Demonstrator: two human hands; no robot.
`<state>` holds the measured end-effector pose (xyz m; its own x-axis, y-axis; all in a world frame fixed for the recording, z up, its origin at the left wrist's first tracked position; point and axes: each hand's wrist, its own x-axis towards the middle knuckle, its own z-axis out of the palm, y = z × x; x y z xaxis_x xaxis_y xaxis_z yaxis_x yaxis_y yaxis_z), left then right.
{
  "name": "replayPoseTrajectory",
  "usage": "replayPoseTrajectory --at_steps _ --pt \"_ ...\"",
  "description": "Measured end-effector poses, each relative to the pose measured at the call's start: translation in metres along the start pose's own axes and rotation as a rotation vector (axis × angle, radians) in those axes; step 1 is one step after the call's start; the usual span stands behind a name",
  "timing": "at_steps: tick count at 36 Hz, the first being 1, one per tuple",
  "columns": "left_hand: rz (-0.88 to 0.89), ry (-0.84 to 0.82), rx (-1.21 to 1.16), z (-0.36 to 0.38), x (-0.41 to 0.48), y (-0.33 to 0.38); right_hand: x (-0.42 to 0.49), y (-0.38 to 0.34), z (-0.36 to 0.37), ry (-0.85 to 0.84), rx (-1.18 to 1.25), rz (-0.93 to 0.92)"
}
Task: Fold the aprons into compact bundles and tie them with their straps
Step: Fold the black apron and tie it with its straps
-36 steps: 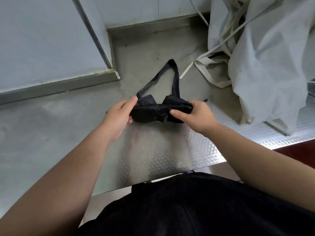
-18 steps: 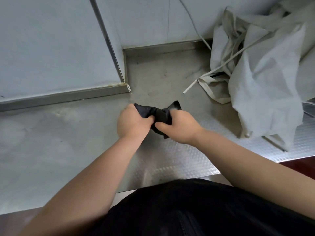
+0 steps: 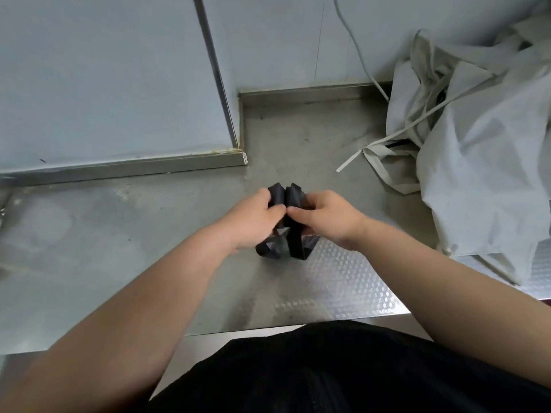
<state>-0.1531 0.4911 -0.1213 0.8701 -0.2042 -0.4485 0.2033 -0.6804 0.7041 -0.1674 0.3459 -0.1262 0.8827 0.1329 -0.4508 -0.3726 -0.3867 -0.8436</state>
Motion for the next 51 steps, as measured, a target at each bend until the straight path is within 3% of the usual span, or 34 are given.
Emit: replayPoseTrajectory --at_steps 5,9,13,17,22,29,35,39,44,51 --pt "-0.026 -0.029 -0.117 0.002 -0.003 -0.011 0.0 0.003 -0.002 -0.076 -0.089 0.032" --pt "-0.044 -0.068 0.047 0.008 -0.004 -0.021 0.001 0.008 0.001 -0.075 -0.227 0.093" --pt "-0.051 0.016 0.184 0.017 -0.002 -0.03 0.003 0.022 0.011 0.03 -0.172 0.138" --pt "-0.135 0.012 0.104 0.019 0.0 -0.039 0.003 0.032 0.022 0.148 -0.309 -0.026" --pt "-0.134 -0.029 0.058 0.017 0.004 -0.043 0.0 0.038 0.034 0.136 -0.453 -0.205" --pt "-0.026 0.049 0.301 0.018 0.003 -0.041 0.003 0.044 0.04 0.116 -0.541 -0.285" --pt "0.156 -0.054 0.445 0.014 -0.002 -0.042 0.005 0.048 0.046 0.108 -0.599 -0.155" --pt "0.286 0.105 0.533 0.008 -0.002 -0.049 0.01 0.049 0.046 0.114 -0.599 -0.122" --pt "0.497 0.436 0.689 0.009 -0.012 -0.074 0.014 0.054 0.044 0.171 -0.454 0.033" --pt "0.274 0.518 0.934 0.005 -0.016 -0.094 0.015 0.053 0.049 0.186 -0.492 0.035"
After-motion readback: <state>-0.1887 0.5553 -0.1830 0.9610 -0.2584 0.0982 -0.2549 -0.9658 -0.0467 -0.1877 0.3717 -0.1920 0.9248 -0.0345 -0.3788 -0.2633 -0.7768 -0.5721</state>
